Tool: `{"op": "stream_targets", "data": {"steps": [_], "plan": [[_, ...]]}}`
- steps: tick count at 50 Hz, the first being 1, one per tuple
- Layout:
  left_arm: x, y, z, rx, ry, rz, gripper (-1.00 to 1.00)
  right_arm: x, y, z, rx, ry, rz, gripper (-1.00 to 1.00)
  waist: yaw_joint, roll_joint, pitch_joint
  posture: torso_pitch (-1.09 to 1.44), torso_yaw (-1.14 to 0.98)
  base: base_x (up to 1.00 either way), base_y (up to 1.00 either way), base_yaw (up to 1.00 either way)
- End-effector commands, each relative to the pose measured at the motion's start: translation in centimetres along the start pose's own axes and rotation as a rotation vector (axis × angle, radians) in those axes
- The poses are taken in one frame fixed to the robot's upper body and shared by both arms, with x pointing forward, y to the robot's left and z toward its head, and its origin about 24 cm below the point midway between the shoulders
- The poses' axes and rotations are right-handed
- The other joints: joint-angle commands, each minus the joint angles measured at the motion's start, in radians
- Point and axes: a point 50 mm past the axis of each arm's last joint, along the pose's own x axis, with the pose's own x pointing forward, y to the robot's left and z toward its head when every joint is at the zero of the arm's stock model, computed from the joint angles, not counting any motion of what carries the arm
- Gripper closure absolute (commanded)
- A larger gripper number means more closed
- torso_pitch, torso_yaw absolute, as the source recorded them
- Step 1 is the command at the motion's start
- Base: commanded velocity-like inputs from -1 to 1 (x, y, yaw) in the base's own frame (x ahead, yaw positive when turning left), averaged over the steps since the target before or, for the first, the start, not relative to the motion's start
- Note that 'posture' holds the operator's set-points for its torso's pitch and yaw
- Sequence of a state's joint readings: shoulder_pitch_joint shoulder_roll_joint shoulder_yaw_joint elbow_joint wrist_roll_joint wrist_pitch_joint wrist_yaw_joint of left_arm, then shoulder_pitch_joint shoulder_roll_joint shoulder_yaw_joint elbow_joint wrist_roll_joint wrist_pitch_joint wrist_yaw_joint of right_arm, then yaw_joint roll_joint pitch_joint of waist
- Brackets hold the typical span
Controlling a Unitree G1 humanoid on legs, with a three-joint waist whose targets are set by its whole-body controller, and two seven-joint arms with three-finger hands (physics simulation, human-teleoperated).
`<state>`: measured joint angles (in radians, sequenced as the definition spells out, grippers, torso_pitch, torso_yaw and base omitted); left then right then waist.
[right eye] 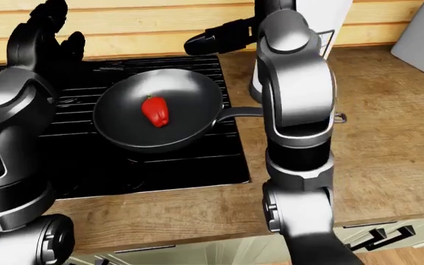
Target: Pick the bell pepper from the plate and place it in the pan.
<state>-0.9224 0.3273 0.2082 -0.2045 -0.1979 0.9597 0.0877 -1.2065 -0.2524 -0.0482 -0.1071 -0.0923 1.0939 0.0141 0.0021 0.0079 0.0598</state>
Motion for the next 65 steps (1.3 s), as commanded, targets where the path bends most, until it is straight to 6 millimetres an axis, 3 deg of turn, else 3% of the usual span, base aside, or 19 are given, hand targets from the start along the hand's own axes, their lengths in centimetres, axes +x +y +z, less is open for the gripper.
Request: {"op": "stream_targets", "data": {"steps": [1,7,20,33,43,51,65], "plan": [[-0.2,0.2,1.9,-0.004,-0.111,0.030,-1.00,-0.3,-0.5,1.9,-0.012,-0.120,-0.032,-1.00,-0.001,0.004,-0.030,0.00,0.00,0.00,0.00,0.00],[0.1,1.0,2.3,0.026,-0.166,0.093,-1.00,0.2,-0.4,1.9,-0.036,-0.151,-0.042,-1.00,-0.003,0.006,-0.033,0.00,0.00,0.00,0.00,0.00],[0.8,1.3,5.0,0.045,-0.353,0.153,-1.00,0.6,-0.5,2.8,-0.078,-0.259,-0.075,-1.00,-0.004,0.009,-0.029,0.00,0.00,0.00,0.00,0.00],[-0.1,1.2,5.0,-0.018,-0.522,0.152,-1.00,1.1,-0.9,1.6,-0.123,-0.414,-0.142,-1.00,-0.006,0.007,-0.031,0.00,0.00,0.00,0.00,0.00],[-0.2,1.2,6.1,-0.015,-0.623,0.147,-1.00,1.0,-1.5,2.4,-0.142,-0.511,-0.172,-1.00,-0.004,0.005,-0.031,0.00,0.00,0.00,0.00,0.00],[-0.9,0.9,7.2,0.003,-0.715,0.141,-1.00,0.2,-1.5,3.3,-0.168,-0.615,-0.171,-1.00,-0.004,0.002,-0.029,0.00,0.00,0.00,0.00,0.00],[-2.1,1.1,6.8,-0.019,-0.792,0.153,-1.00,-1.3,-1.1,3.7,-0.199,-0.739,-0.200,-1.00,-0.004,0.002,-0.029,0.00,0.00,0.00,0.00,0.00]]}}
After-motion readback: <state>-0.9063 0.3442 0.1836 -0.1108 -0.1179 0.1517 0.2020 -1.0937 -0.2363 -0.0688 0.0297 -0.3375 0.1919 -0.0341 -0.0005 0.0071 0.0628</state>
